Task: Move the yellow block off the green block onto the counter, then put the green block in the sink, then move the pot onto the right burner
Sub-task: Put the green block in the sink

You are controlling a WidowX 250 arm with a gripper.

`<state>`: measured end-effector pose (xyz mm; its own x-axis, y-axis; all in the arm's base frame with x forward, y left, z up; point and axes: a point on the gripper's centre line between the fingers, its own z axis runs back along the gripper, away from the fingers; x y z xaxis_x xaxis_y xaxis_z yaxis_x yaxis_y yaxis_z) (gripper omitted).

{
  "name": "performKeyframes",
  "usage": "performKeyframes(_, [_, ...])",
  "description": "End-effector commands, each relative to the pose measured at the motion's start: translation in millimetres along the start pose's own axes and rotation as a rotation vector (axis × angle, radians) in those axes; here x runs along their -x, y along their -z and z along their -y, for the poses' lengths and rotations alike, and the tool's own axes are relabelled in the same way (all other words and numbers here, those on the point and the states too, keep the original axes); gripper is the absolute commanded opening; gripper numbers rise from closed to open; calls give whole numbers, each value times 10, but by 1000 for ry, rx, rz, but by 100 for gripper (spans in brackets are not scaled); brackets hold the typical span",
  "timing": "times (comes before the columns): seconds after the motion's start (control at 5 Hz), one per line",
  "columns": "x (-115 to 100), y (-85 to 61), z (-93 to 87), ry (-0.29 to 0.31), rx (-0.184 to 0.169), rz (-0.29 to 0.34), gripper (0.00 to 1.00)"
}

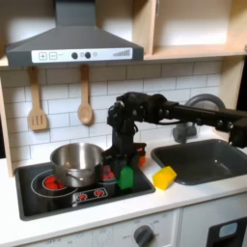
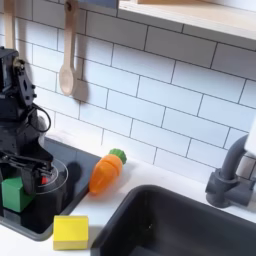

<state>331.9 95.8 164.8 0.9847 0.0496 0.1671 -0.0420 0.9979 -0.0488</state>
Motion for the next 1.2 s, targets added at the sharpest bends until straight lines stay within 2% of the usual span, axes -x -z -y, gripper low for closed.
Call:
performKeyframes(0.0, [-152, -248, 87, 24, 25, 61, 0])
performKeyframes(0.2, [-146, -265, 168, 31, 44, 56, 0])
performKeyframes(0.4, [-122, -227, 352, 74, 57, 46, 0])
performKeyframes(0.6, [-127, -231, 481, 89, 65, 52, 0])
performKeyframes(1.0, [-120, -135, 813, 129, 91, 41, 0])
